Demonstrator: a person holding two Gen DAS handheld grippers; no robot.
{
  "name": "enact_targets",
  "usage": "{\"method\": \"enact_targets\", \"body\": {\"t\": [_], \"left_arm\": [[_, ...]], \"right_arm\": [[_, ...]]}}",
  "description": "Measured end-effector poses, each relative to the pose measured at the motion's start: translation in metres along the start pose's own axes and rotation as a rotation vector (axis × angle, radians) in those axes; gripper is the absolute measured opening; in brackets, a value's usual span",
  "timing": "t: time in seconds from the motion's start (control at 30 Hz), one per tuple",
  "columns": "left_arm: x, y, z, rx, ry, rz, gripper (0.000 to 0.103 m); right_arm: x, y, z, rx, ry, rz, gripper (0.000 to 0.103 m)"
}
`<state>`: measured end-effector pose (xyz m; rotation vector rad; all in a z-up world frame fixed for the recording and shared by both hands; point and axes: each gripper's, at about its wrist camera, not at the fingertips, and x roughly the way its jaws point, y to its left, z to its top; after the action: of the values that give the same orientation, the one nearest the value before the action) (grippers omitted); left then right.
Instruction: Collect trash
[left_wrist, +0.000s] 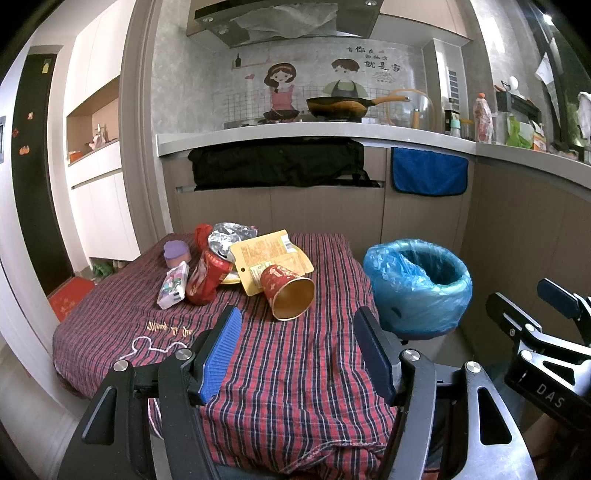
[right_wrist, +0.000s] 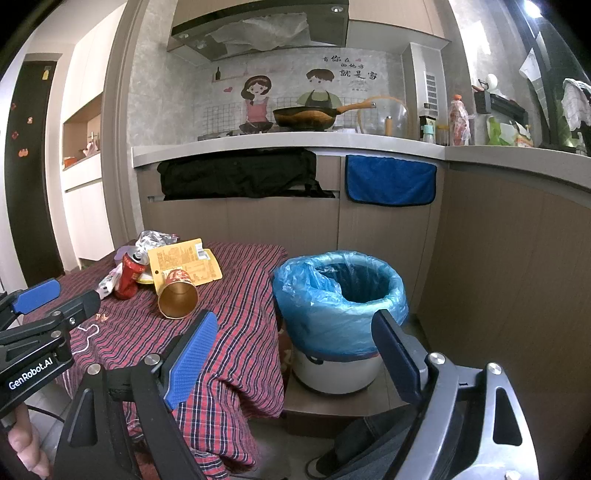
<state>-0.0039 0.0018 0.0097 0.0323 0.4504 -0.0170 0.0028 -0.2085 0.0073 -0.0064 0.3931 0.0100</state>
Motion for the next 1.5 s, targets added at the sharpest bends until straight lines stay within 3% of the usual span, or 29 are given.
{"method": "enact_targets", "body": {"t": [0.43, 0.67, 0.9, 1.5], "left_arm": [[0.007, 0.007, 0.005, -0.038, 0.004, 0.003, 0.064], [0.025, 0.022, 0.016, -0.009, -0.012, -0.005, 0.06], [0.061, 0.065, 0.03, -0.071, -0.018, 0.086, 0.06], [0.146, 0.182, 0.016, -0.249, 0.059, 0.154, 0.06]], "right_arm": [[0.003, 0.002, 0.001, -0.014, 0.007, 0.017, 0.083], [0.029, 0.015, 0.009, -0.071, -0.009, 0.053, 0.083], [0.07, 0.039, 0.028, -0.13, -0.003, 0.144, 0.083], [0.184, 0.143, 0.034, -0.281, 0.156, 0.356, 0.073]]}}
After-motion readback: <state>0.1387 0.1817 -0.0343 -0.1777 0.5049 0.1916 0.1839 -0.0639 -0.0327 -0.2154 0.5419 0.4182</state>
